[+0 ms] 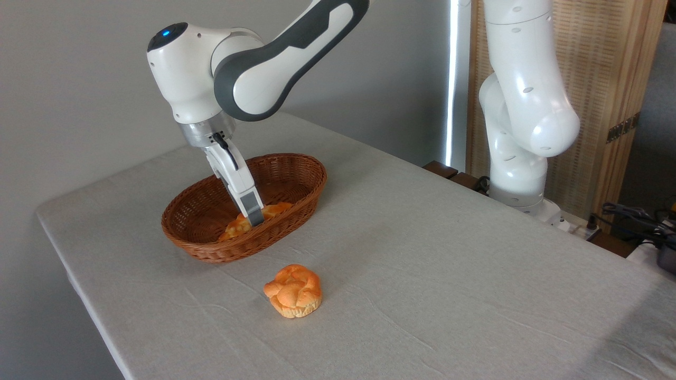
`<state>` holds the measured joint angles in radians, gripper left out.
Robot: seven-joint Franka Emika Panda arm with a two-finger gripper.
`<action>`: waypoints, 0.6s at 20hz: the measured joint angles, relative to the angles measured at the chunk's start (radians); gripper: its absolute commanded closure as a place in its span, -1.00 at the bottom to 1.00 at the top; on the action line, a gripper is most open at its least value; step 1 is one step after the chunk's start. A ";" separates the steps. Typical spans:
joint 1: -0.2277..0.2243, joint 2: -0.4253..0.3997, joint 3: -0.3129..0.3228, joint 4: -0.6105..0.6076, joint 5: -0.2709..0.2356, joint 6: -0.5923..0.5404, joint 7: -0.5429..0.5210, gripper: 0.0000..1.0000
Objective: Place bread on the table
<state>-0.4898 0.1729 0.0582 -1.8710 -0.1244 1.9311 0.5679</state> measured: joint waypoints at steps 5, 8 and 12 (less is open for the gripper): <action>0.000 0.000 0.004 0.000 0.006 0.000 0.002 0.26; 0.000 0.000 0.004 0.000 0.006 0.000 0.002 0.25; 0.000 -0.009 0.011 0.004 0.006 0.000 0.002 0.23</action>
<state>-0.4897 0.1636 0.0694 -1.8673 -0.1183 1.9310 0.5696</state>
